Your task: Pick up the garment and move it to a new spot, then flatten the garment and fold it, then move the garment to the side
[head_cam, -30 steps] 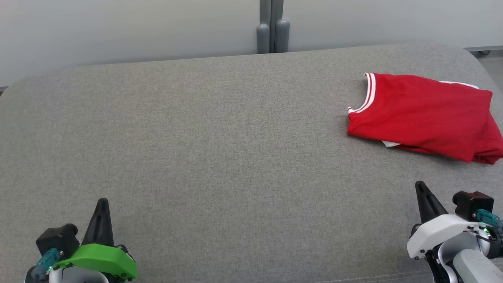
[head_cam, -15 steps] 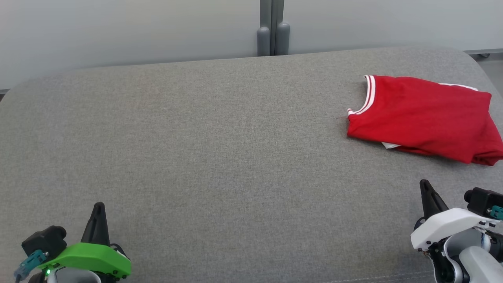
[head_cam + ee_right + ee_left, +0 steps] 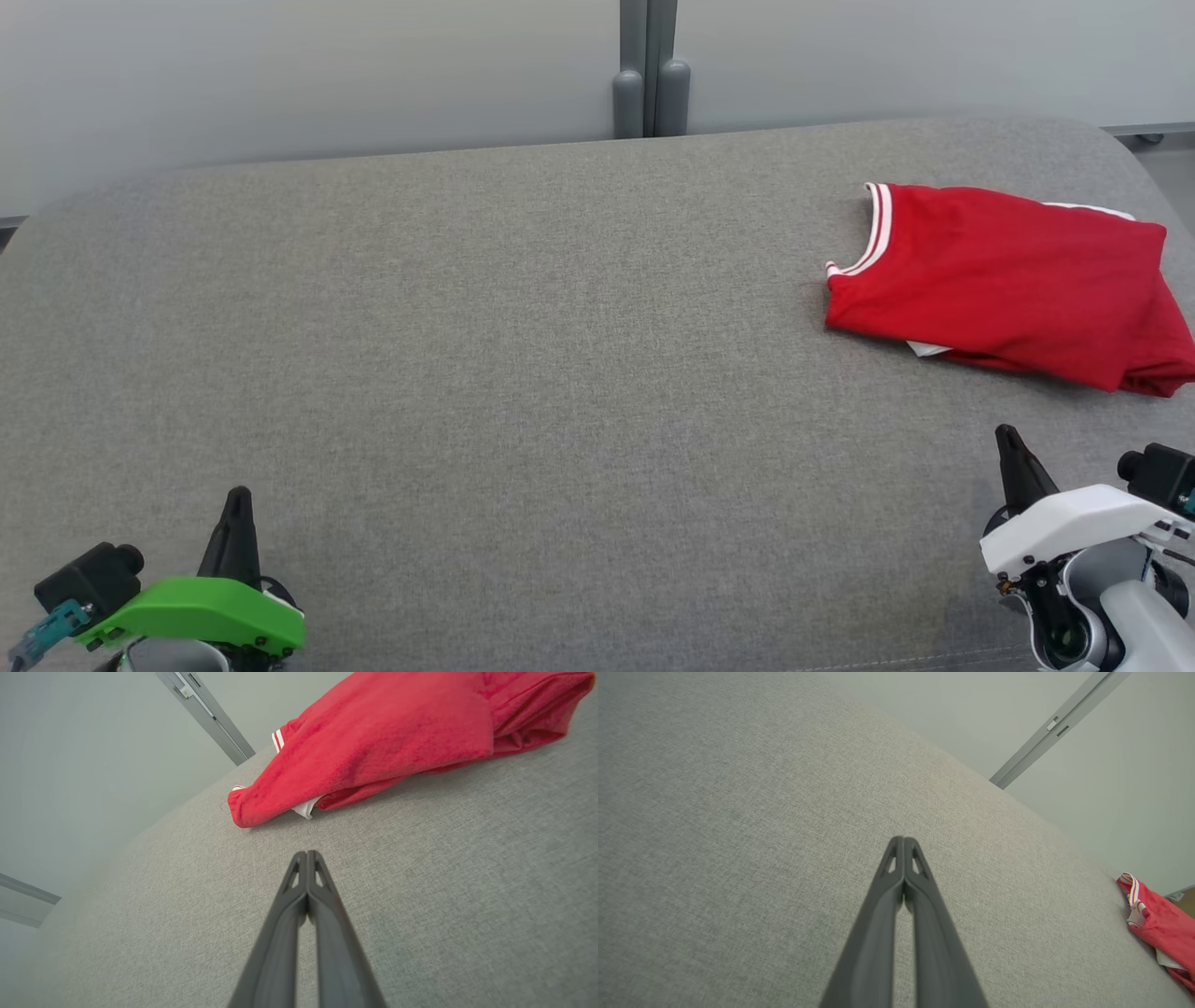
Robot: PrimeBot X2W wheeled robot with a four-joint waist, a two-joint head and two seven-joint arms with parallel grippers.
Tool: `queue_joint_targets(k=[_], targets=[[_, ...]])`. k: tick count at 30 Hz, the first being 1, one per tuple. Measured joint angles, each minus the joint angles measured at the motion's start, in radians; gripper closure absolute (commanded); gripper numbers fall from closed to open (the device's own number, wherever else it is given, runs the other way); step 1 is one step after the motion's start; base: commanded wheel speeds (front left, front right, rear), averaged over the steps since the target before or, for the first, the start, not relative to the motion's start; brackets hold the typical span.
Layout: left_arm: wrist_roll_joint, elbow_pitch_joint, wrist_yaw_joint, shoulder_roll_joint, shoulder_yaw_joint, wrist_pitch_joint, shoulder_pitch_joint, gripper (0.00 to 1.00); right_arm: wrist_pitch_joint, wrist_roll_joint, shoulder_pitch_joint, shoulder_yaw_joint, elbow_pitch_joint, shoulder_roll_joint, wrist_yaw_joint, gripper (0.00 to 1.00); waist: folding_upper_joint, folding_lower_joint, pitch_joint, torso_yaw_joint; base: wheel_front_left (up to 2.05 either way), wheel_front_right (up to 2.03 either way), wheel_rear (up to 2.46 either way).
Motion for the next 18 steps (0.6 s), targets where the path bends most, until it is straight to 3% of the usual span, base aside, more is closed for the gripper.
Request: queue_joint_targets(k=[18], targets=[[-0.183, 0.004, -0.035, -0.011, 0.042, 0.056, -0.005, 1.0, 0.061, 0.179, -0.006, -0.083, -0.015, 0.04, 0.042, 1.0, 0.0, 0.0, -0.011, 0.002, 0.0, 0.0, 0.0]])
